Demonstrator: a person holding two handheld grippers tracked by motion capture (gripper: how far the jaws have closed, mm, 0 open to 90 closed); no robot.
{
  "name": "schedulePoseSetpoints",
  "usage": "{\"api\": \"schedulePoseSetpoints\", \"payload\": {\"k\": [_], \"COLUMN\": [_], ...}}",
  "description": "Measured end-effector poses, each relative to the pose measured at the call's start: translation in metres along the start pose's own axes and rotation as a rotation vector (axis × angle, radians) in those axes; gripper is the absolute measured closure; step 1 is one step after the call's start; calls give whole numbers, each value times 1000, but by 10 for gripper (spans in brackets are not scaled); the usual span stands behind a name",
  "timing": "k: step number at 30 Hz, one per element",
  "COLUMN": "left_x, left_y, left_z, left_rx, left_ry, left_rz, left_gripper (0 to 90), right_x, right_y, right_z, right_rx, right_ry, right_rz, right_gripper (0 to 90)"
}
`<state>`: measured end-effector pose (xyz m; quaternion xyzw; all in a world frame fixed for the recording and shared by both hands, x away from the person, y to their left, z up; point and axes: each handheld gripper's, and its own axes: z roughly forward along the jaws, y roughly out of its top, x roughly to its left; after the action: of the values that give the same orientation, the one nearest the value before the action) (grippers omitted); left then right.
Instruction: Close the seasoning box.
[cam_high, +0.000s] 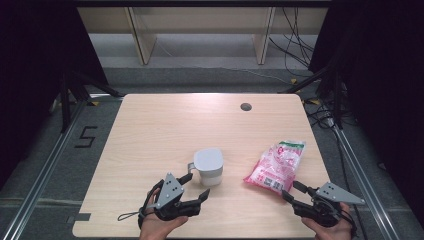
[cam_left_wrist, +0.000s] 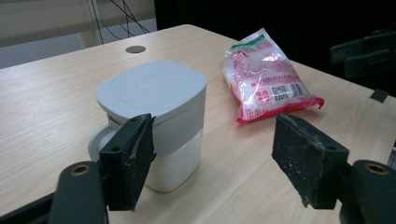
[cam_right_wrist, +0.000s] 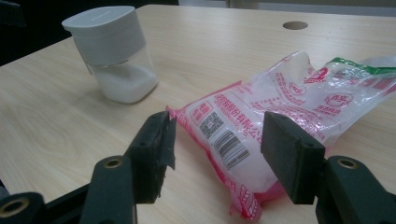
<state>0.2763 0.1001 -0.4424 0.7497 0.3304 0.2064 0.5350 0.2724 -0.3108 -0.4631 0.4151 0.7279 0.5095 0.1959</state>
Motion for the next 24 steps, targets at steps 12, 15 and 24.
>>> {"api": "schedulePoseSetpoints", "payload": {"k": [12,15,24], "left_x": [-6,-7,-20], "left_y": [-7,-9,-26], "left_z": [2,2,5], "left_rx": [3,2,52], "left_ry": [-5,1,-21], "left_rz": [-25,-22,19], "left_gripper": [289,289,287], "right_x": [0,0,13], "right_y": [-1,-1,-4], "right_z": [1,1,-2], "right_rx": [2,3,47], "right_ry": [8,4,31], "right_rz": [-20,-20,27], "right_gripper": [436,436,431]}}
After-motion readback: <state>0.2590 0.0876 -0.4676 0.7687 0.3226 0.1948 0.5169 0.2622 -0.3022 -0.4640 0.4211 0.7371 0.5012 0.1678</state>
